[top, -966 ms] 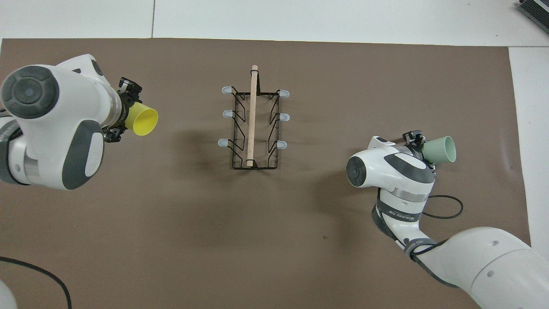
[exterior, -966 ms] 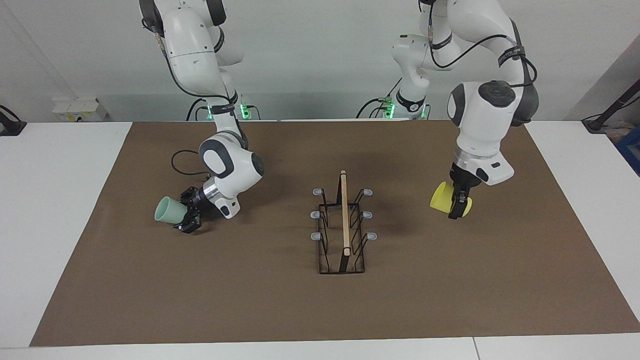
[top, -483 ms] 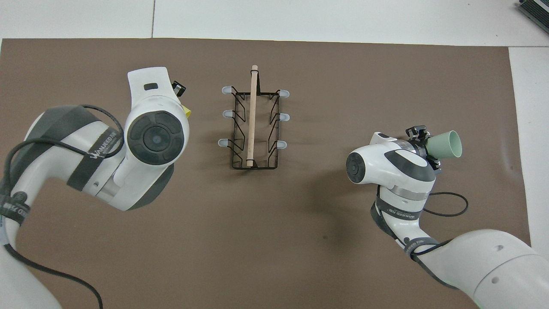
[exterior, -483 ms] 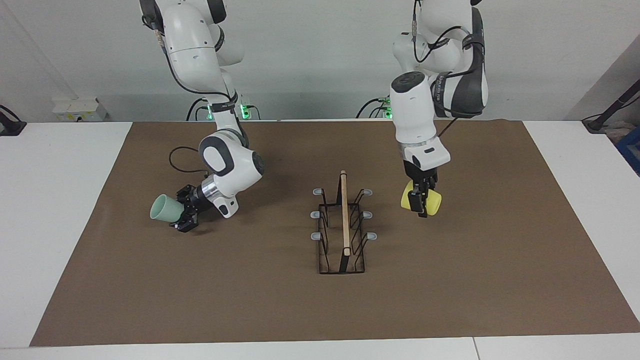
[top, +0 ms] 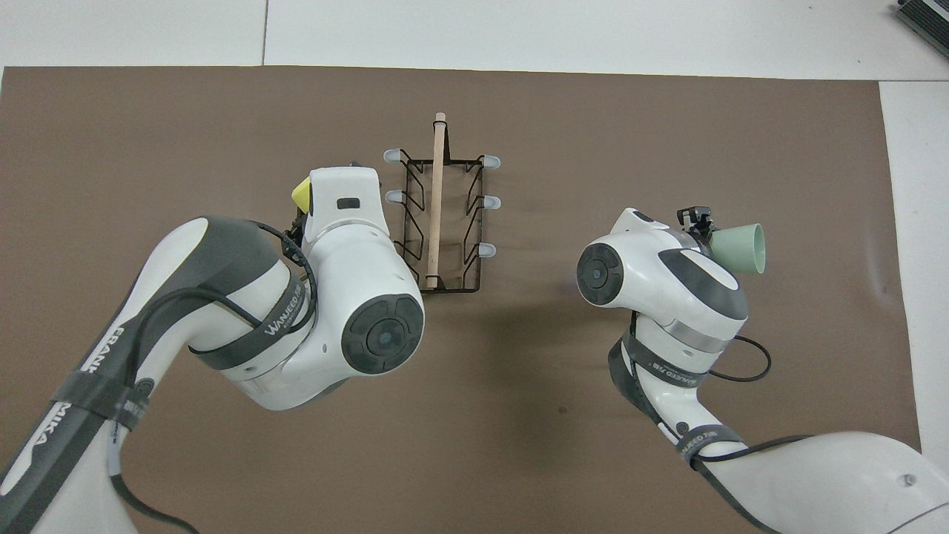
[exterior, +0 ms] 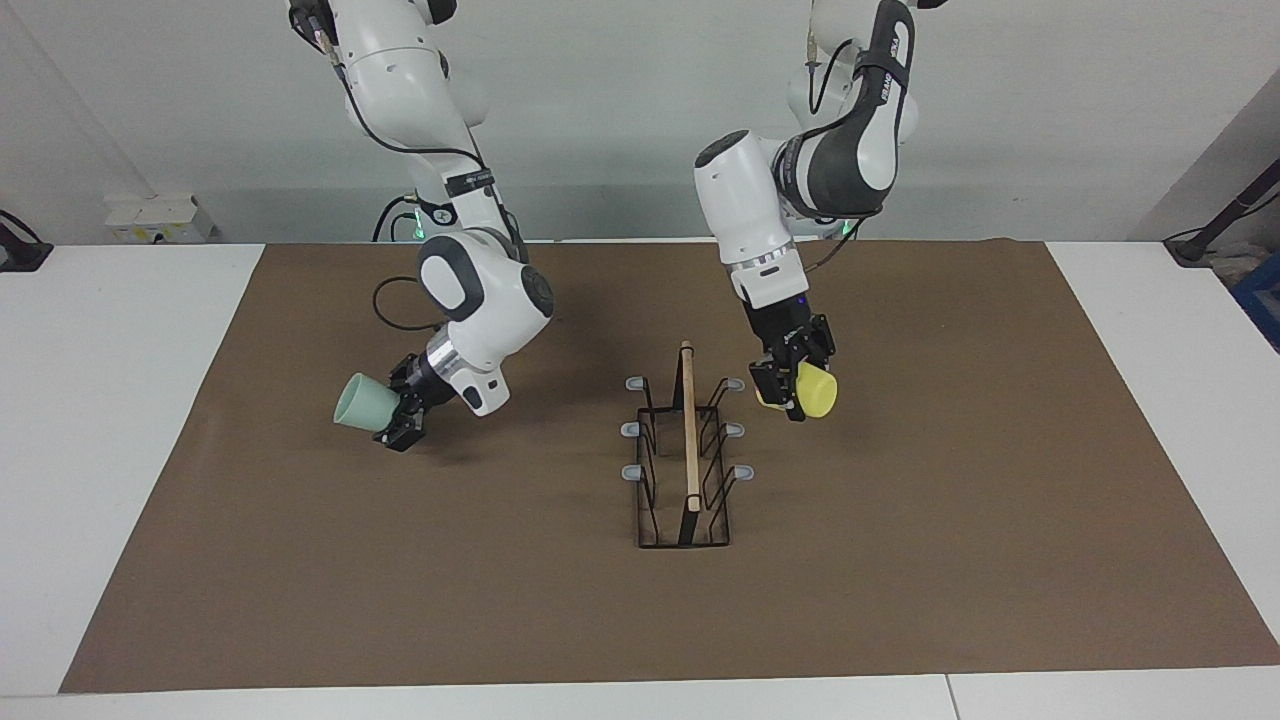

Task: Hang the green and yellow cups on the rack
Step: 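Carry the yellow cup with the left gripper onto a rack peg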

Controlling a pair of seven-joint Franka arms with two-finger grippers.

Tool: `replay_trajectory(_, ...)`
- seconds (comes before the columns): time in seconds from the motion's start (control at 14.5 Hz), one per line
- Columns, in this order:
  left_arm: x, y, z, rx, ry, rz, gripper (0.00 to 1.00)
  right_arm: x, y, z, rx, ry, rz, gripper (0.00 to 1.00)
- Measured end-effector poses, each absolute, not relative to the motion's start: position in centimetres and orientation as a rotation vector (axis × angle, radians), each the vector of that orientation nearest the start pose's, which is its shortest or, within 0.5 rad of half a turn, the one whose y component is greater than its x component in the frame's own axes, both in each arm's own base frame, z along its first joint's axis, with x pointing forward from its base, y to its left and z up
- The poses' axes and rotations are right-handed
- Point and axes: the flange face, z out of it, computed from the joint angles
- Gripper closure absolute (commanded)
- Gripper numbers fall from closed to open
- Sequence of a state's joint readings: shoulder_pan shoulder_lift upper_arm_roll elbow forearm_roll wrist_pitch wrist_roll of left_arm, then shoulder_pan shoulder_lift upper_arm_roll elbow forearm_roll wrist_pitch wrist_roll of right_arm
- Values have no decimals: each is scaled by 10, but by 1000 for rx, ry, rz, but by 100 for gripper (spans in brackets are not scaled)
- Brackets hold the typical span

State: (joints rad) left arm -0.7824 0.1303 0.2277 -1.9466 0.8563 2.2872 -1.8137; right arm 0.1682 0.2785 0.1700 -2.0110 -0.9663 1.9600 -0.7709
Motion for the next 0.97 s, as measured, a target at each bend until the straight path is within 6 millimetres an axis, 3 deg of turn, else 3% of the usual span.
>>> replay_trajectory(0.28, 504, -331, 433, -2630, -937, -1215, 100, 560, 169, 365, 1821, 1754, -414, 100)
replay_trajectory(0.55, 479, -352, 413, -2632, -934, -1255, 100, 568, 190, 401, 2051, 1749, -273, 100)
replay_trajectory(0.62, 476, -355, 412, -2632, -937, -1262, 55, 571, 195, 410, 2118, 1750, -227, 100)
replay_trajectory(0.69, 474, -357, 412, -2633, -945, -1267, 1, 574, 202, 419, 2175, 1756, -166, 100)
replay_trajectory(0.97, 469, -364, 411, -2640, -980, -1279, 0, 580, 223, 453, 2342, 1763, 130, 100)
